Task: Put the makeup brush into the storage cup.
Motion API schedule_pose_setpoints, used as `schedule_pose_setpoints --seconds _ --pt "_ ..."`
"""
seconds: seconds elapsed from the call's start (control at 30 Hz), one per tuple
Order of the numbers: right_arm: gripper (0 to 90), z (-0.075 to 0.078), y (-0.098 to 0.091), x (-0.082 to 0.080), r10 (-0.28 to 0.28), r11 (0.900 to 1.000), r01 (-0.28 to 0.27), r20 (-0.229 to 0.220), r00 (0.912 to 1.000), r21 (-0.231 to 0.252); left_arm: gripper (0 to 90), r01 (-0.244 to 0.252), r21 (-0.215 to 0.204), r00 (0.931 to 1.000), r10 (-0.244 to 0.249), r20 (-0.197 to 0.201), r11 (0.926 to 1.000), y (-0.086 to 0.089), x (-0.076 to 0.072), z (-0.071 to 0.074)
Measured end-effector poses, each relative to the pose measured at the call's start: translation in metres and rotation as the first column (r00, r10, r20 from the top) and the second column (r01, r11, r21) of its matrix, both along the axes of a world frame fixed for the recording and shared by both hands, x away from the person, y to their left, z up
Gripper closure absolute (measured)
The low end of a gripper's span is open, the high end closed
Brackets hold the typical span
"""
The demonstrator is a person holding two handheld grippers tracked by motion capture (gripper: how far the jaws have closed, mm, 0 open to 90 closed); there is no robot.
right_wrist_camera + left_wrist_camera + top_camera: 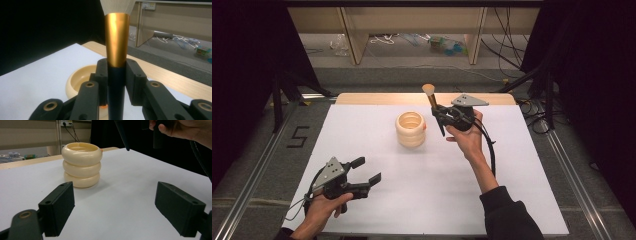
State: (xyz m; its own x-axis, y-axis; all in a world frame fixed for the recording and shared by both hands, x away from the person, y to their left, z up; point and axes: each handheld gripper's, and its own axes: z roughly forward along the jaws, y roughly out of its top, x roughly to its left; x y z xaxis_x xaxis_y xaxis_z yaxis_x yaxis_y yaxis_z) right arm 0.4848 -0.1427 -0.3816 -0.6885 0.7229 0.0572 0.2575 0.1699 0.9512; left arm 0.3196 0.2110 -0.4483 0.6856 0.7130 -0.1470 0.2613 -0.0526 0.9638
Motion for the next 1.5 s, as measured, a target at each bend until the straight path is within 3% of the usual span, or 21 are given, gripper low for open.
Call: schedule_pose_setpoints --seconds 0.53,0.67,0.7,0.87,1.0,1.1,1.2,1.43,1.47,1.5 --pt "74.0 0.008 0.016 0.001 0.027 0.9992 -0.028 0.046 0.9986 0.029 16.0 -0.002 -0.003 1.0 0.002 0.0 1.0 0.0 0.0 0.0" --pt "74.0 0.011 0.021 0.002 0.028 0.9986 -0.03 0.037 0.9989 0.044 16.0 -0.001 -0.002 1.0 0.001 -0.001 1.0 0.001 0.0 0.0" --pt "74.0 0.012 0.024 0.004 0.027 0.9985 -0.03 0.057 0.998 0.047 16.0 -0.007 -0.005 1.0 0.007 -0.004 1.0 0.001 0.0 0.0" --pt "74.0 0.013 0.029 0.006 0.031 0.9989 -0.033 0.059 0.9978 0.033 16.0 0.001 -0.018 0.9997 -0.001 -0.023 0.9998 0.0 -0.001 -0.001" --pt "74.0 0.016 0.032 0.008 0.03 0.9991 -0.032 0.05 0.9983 0.027 16.0 -0.001 0.005 1.0 0.001 -0.006 1.0 0.001 0.0 -0.001" --pt "74.0 0.018 0.033 0.012 0.021 0.9995 -0.022 0.068 0.9975 0.023 16.0 -0.013 0.004 0.9999 0.013 0.003 0.9999 0.001 0.001 -0.001" --pt "74.0 0.019 0.035 0.014 0.022 0.9995 -0.024 0.057 0.9981 0.023 16.0 -0.025 -0.001 0.9997 0.025 -0.003 0.9997 0.001 0.0 -0.001" --pt "74.0 0.024 0.043 0.019 0.014 0.9996 -0.016 0.083 0.9965 0.023 16.0 -0.014 0.004 0.9999 0.014 0.004 0.9999 0.002 0.001 -0.001" --pt "74.0 0.024 0.044 0.019 0.011 0.9996 -0.012 0.067 0.9977 0.025 16.0 0.012 0.172 0.983 -0.043 0.178 0.9851 0.013 0.014 0.004" --pt "74.0 0.023 0.046 0.021 0.014 0.9997 -0.015 0.068 0.9976 0.018 16.0 0.024 0.216 0.975 -0.07 0.211 0.9762 0.015 0.017 0.006"
